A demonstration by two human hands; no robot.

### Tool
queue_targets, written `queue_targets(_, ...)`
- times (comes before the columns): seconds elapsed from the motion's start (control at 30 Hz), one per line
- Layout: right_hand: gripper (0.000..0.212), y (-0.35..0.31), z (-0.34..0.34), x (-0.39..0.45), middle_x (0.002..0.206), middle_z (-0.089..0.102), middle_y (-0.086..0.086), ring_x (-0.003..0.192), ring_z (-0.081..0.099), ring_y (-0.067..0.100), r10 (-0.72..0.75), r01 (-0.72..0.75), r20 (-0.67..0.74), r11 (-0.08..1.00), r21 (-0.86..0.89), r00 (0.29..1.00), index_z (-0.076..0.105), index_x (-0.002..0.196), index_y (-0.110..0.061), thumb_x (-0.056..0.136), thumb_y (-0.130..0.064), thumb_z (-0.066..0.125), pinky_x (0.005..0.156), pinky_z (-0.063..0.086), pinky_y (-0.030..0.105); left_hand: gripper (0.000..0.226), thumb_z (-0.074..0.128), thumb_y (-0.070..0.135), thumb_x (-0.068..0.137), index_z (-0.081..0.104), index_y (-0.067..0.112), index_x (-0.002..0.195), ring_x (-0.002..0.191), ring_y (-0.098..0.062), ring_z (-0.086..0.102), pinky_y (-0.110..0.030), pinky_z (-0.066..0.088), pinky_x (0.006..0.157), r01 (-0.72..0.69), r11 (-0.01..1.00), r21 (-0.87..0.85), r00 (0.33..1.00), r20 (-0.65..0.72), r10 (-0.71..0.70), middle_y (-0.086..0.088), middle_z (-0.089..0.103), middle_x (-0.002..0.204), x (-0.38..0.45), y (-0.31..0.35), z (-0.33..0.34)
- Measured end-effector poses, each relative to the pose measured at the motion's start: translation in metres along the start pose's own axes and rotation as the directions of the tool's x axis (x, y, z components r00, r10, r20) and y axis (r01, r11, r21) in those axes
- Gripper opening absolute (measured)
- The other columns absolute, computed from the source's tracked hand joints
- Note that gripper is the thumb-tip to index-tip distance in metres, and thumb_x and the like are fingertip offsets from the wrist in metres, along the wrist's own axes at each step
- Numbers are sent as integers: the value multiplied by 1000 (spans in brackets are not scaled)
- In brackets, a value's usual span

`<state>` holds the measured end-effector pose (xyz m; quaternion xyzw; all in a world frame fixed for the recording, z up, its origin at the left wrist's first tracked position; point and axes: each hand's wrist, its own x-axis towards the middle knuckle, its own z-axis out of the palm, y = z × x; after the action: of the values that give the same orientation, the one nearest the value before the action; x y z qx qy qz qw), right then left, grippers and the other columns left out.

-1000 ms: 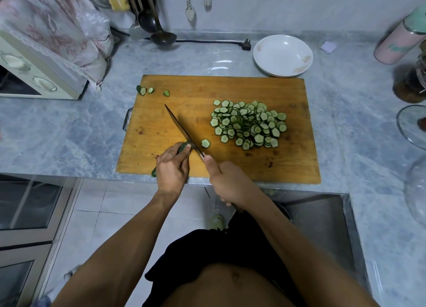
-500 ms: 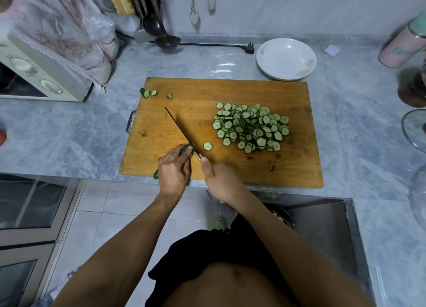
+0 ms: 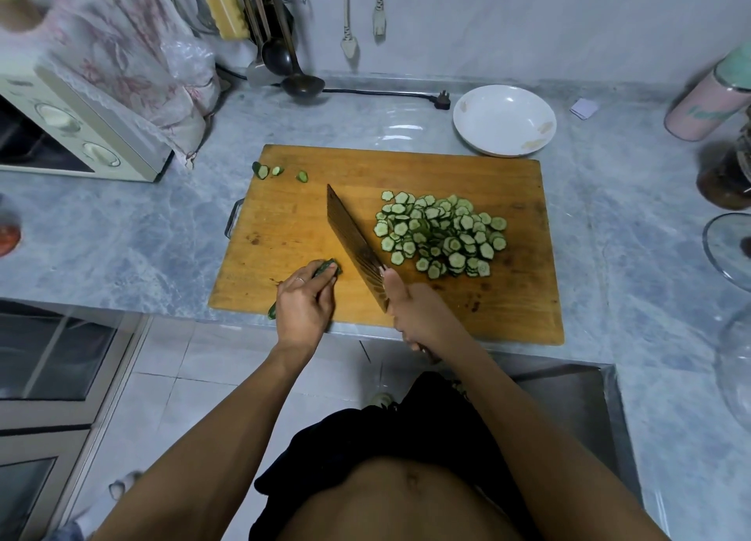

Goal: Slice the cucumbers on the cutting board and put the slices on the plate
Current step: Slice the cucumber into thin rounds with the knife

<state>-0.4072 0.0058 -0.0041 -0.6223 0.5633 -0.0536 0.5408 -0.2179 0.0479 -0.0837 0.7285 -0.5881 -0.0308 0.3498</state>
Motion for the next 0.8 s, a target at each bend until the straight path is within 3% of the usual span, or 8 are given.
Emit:
queue_targets(0.17,71,6,-24,0,54,48,7,39,44,18,-62,60,-45,998,-27,997,48,63,-12,99,-66,19,39,38,24,29,63,0,87,74,9,112,101,-31,66,-39,54,88,53,998,-32,997,66,-51,-13,70,117,1,1,-2)
queue_targets(0.27,66,5,-35,0,57,46,10,48,46,21,-170,161,-32,969,-186,985,46,62,-10,102,-58,24,47,36,27,30,61,5,89,72,11,117,116,-30,59,-44,49,98,155,985,-69,986,76,-150,-12,65,126,3,14,-9)
queue_targets(0.4,55,8,-48,-11,56,41,1,49,40,17,-298,268,-11,875,-404,955,38,61,-15,100,-53,43,50,26,32,36,54,-3,87,73,10,115,124,-21,52,-18,38,103,238,948,-212,958,-112,-265,-9,62,131,10,51,-31)
queue_targets(0.5,45,5,-56,-17,62,42,-6,54,40,10,-331,280,12,777,-564,944,37,67,-24,98,-55,46,48,27,30,33,51,-4,80,76,5,100,111,-21,58,-28,48,93,85,970,-230,969,-210,-135,-7,67,115,21,71,-44)
queue_targets(0.57,43,4,-59,-19,64,41,-8,58,43,13,-375,302,27,699,-648,927,41,75,-21,98,-57,44,50,28,31,29,51,4,79,77,7,91,99,-19,61,-35,50,86,-57,980,-193,996,-85,41,-4,69,102,31,78,-46)
queue_targets(0.63,43,6,-62,-19,67,44,-7,64,52,19,-426,327,39,629,-705,904,44,85,-18,98,-59,41,54,32,32,27,51,14,79,77,11,86,93,-18,61,-41,51,85,-117,978,-175,979,147,143,0,69,95,42,82,-42)
queue_targets(0.7,46,10,-66,-20,72,51,-3,70,60,22,-458,347,57,581,-736,887,48,88,-16,99,-59,38,55,34,32,25,55,24,79,77,17,88,94,-19,60,-43,50,86,-95,987,-133,944,303,131,3,68,96,52,86,-34)
queue_targets(0.8,51,20,-73,-18,80,62,2,74,64,24,-483,356,63,544,-760,873,54,93,-14,99,-61,35,56,38,33,20,66,35,83,74,24,97,104,-20,59,-44,48,94,-84,996,-32,910,405,90,3,67,106,70,92,-19)
